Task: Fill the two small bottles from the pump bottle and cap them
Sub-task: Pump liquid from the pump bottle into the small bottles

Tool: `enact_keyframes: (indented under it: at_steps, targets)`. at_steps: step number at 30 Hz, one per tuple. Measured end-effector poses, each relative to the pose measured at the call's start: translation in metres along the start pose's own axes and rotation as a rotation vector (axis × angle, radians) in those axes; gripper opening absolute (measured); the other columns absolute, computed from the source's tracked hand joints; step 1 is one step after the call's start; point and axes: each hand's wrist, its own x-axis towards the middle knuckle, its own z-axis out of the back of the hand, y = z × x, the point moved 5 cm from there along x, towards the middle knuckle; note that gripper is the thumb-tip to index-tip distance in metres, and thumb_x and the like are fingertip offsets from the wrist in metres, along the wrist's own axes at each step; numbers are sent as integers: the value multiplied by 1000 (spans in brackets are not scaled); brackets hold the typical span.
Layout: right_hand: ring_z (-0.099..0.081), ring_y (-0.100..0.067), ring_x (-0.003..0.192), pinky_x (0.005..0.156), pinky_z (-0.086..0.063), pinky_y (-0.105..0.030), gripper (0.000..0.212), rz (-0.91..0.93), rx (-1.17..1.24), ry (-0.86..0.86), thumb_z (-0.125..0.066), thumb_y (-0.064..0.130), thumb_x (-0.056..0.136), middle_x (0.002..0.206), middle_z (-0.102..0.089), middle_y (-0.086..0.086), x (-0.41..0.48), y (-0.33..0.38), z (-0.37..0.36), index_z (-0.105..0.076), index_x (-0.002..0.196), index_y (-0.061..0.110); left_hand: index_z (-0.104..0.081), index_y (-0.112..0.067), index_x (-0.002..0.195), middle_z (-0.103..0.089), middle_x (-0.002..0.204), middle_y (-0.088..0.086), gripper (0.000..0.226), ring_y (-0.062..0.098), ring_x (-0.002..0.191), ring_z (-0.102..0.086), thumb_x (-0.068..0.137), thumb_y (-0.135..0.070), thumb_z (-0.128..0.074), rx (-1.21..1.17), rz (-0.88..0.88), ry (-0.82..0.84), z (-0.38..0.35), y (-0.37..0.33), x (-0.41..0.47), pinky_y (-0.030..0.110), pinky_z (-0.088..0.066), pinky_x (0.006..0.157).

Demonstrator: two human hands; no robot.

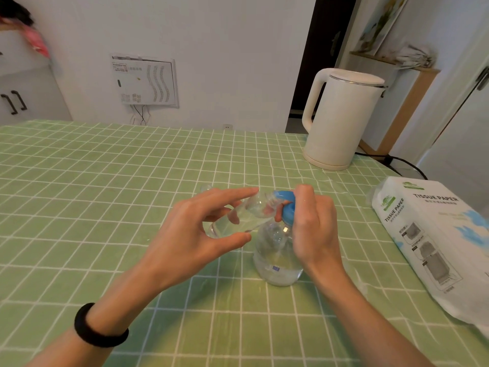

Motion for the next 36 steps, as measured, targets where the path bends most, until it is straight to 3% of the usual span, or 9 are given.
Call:
enact_keyframes:
  at_steps: [4,7,11,14,18,22,27,29,36]
  targets:
    - [-46,-16,48,52,-40,-33,69,-6,46,3,-27,58,93,55,-63,-10,-1,-3,0,-60,54,12,-62,-49,139,-74,124,-18,67,11,106,-76,81,-29,-88,-23,7,-8,0,0,0,34,-60,98]
    - [-45,-37,56,54,-38,-39,85,-4,46,14,-25,64,94,62,-61,-26,-1,-1,-1,-56,63,-9,-62,-51,138,-74,123,-17,68,12,105,-76,81,-26,-89,-21,9,-9,0,1,1,34,-60,97]
    - [-57,-36,63,61,-49,-44,74,-7,20,32,-26,57,85,66,-69,-20,1,1,-1,-57,60,-5,-63,-45,140,-74,124,-16,67,12,105,-76,81,-26,-89,-13,9,-1,0,0,1,36,-60,98]
    - [-57,-51,75,67,-50,-56,79,-2,-16,45,-24,54,79,76,-67,-35,4,2,-1,-52,72,-19,-62,-47,140,-74,124,-16,67,10,105,-75,81,-29,-89,4,7,5,0,-1,1,34,-60,99]
    - [-50,-47,68,61,-43,-54,74,-4,6,36,-26,56,81,67,-60,-31,0,3,0,-56,64,-10,-62,-48,141,-73,125,-17,67,12,107,-75,81,-31,-88,2,2,6,0,0,1,35,-60,99]
    - [-51,-13,53,60,-41,-36,64,-55,79,76,-32,53,93,58,-65,-6,3,-1,0,-61,52,14,-62,-47,141,-73,126,-16,67,14,106,-76,82,-30,-88,-12,-2,2,1,1,2,37,-60,98]
    - [-50,-24,65,72,-50,-48,83,-144,117,261,-30,73,86,72,-68,-24,8,5,1,-66,64,2,-62,-48,140,-73,126,-18,67,13,106,-76,82,-29,-89,1,-14,-3,4,0,3,34,-60,98]
    - [-61,-20,66,74,-51,-46,83,-219,127,271,-28,76,87,74,-78,-9,15,8,6,-73,75,6,-62,-48,140,-74,125,-17,67,13,105,-76,82,-28,-89,-6,-12,-2,4,0,3,35,-60,97]
    - [-74,0,67,68,-46,-21,34,-197,2,200,-45,21,104,76,-82,4,37,34,10,-72,85,16,-62,-48,140,-74,123,-16,67,12,104,-76,82,-28,-90,1,-14,5,4,1,3,34,-60,95]
